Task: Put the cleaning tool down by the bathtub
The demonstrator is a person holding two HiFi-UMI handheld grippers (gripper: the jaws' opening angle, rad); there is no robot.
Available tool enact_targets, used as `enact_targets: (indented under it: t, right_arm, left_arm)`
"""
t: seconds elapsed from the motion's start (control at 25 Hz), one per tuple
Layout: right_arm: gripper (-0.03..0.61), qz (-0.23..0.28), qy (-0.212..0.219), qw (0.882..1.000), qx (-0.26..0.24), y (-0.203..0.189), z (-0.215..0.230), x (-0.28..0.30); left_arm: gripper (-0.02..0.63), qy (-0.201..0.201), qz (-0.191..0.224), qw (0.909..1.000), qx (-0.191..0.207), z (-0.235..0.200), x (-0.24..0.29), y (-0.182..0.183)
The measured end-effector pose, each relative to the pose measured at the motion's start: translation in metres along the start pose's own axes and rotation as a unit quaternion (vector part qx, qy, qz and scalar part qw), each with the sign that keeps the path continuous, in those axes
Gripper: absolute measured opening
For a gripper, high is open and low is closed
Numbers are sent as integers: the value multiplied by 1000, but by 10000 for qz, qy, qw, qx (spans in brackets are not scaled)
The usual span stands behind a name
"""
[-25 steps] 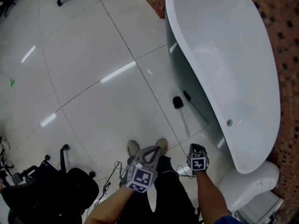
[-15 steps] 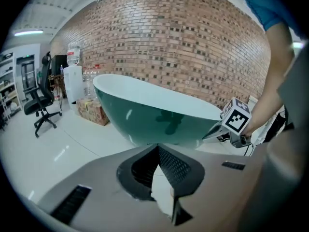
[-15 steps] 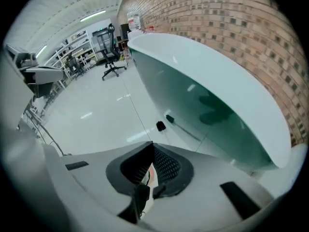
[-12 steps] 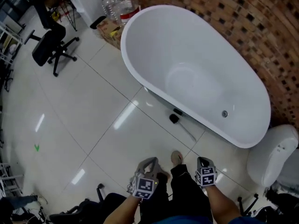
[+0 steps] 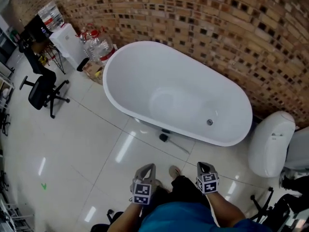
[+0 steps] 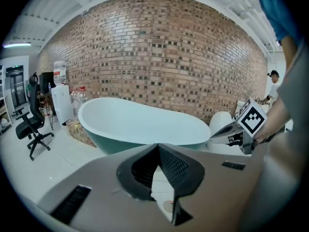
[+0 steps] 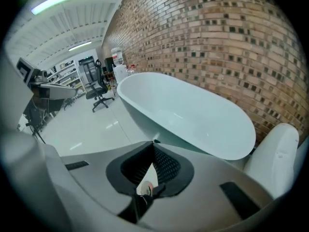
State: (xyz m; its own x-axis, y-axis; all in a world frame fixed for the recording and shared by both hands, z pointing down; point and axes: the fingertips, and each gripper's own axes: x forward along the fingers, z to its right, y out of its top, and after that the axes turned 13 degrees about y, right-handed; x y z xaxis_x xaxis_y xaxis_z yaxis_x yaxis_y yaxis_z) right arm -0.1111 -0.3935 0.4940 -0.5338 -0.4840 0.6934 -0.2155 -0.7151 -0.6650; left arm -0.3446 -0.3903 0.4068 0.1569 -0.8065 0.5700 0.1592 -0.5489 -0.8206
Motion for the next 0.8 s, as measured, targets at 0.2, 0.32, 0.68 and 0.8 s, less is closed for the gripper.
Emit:
enact_targets:
  t: [0.2, 0.32, 0.68, 0.8]
  right_arm:
    - [4, 1010, -430, 9934, 322, 53, 4, -74]
    - [3, 1509, -437, 9870, 326, 83, -18, -109]
    - [4, 2935, -944, 9513, -77, 149, -100, -229]
    - [4, 3294, -1078, 9380, -110, 162, -124, -269]
  left_arm:
    - [-3, -194, 387, 9990, -146, 11, -31, 58]
    - [-3, -385, 710, 9967, 67, 12, -57, 94]
    - [-3, -955, 1447, 9846, 240, 22, -129, 141]
    - [-3, -1096, 1655, 9792, 422, 35, -151, 152]
